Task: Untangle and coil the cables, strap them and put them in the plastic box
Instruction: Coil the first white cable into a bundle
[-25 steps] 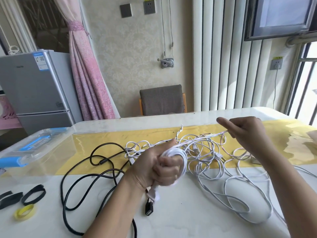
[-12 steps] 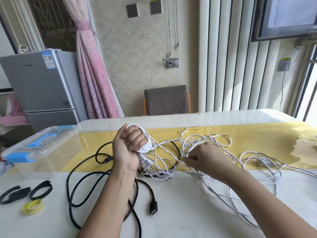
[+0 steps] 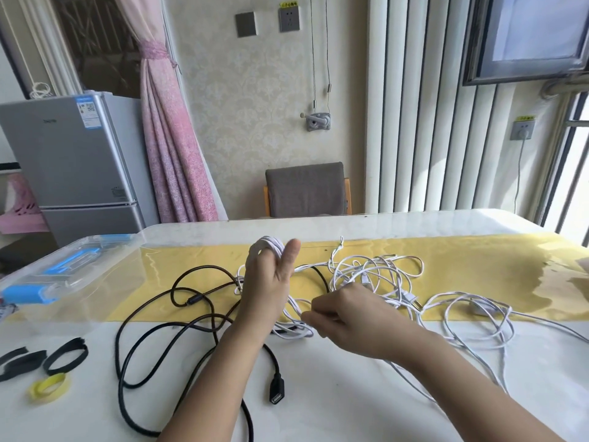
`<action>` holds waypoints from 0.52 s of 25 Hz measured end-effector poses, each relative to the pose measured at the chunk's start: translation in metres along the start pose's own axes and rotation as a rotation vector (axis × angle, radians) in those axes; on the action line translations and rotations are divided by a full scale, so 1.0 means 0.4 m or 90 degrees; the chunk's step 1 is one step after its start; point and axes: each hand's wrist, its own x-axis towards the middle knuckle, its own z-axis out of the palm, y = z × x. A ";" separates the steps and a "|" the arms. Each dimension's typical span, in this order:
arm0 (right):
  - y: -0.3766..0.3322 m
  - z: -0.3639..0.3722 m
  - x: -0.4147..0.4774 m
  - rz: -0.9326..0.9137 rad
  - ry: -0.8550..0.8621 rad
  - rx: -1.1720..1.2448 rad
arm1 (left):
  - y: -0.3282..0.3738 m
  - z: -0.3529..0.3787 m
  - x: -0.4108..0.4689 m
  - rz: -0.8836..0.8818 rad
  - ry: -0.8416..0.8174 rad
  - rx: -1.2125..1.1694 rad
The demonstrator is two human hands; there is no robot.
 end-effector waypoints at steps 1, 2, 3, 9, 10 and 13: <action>0.000 -0.003 0.000 -0.011 -0.003 -0.004 | -0.006 0.004 -0.001 0.041 0.000 0.079; 0.002 -0.007 0.000 -0.024 -0.005 -0.023 | -0.007 0.008 -0.002 0.061 0.000 0.132; 0.003 -0.012 -0.001 -0.039 -0.004 -0.049 | -0.004 0.010 -0.004 0.060 -0.011 0.152; 0.007 -0.058 -0.009 -0.052 0.169 -0.112 | 0.052 0.033 -0.039 -0.104 -0.320 0.096; 0.008 -0.066 -0.011 -0.053 0.203 -0.116 | 0.067 0.036 -0.049 -0.182 -0.394 0.044; 0.019 -0.098 -0.015 -0.004 0.333 -0.139 | 0.094 0.038 -0.063 -0.354 -0.570 -0.135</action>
